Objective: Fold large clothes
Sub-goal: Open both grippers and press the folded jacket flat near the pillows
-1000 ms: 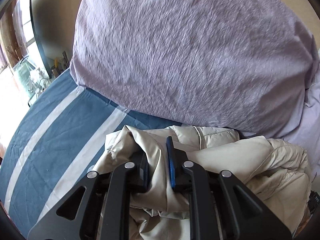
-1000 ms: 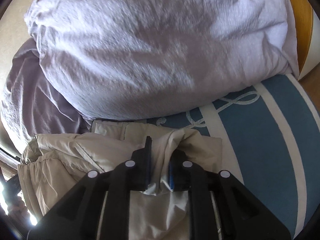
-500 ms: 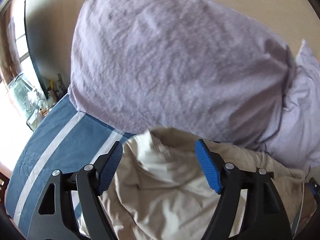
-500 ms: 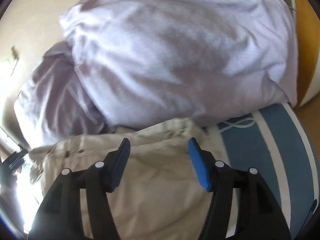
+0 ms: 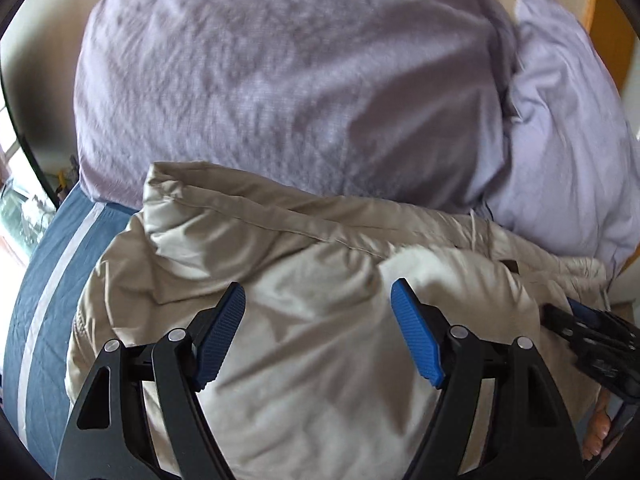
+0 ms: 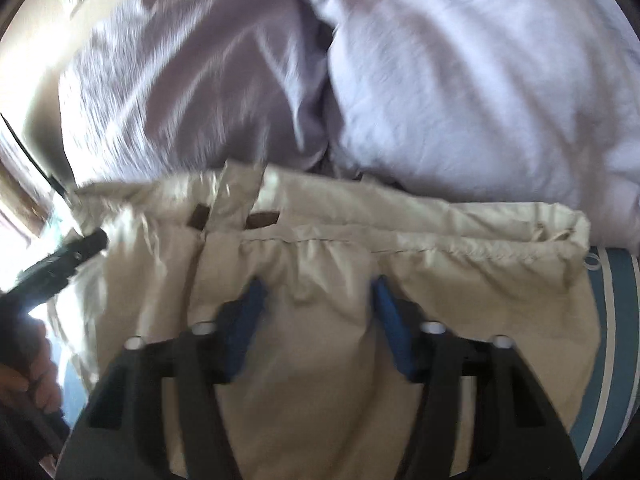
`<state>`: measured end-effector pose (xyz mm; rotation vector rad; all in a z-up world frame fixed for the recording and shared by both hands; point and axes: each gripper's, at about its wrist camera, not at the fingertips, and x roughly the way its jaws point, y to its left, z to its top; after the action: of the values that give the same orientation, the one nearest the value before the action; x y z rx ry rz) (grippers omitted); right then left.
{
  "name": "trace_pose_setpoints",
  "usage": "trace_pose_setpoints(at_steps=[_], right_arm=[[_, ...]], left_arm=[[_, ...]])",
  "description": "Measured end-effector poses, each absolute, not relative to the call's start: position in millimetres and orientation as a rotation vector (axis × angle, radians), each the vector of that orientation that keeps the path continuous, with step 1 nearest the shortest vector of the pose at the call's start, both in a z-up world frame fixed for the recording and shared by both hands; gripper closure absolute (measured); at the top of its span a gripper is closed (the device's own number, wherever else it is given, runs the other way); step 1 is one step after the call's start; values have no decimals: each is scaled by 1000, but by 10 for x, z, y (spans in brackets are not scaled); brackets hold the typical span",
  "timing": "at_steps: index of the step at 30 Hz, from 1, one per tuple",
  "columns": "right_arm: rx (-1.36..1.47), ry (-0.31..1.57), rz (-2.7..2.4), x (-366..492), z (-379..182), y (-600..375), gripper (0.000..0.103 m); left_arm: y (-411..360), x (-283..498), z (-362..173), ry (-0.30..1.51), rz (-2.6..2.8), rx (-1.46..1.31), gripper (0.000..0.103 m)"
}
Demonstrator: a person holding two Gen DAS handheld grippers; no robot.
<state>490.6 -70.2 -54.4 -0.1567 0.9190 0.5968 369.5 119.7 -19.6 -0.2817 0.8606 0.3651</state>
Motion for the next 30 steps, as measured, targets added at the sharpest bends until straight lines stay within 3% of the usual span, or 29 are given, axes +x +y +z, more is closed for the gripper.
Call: trace_pose_setpoints(at_steps=[1,3,13,19,22,24,26,30], right_arm=[[-190,939,583,4929,-624,-627,90],[-199,938,571,4974,-667,-587,99],[-148,850,470,5382,-417,-598,101],[-183,918,431,5443,-727,-501,101],[-164,916,458,5396,-739,-555,95],[-134,922,474,5380,-721,-622,84],[-99,921,484,5350,-678,-740,64],[-58,880,506,5229,-595,-998,57]], left_arm=[[1156,3702,-199,861,362,-272,26],[1087,3718,-198,861,357,-252,24],[1063,3834,-175,852,369,-229,22],[1081,3924,-298,861,421,-191,20],[1130,3959,-404,881,452,-188,20],[1175,3989,-469,895,472,-193,19],[1228,4025,-536,904,494,-188,19],[1317,4074,-600,910,520,-181,19]])
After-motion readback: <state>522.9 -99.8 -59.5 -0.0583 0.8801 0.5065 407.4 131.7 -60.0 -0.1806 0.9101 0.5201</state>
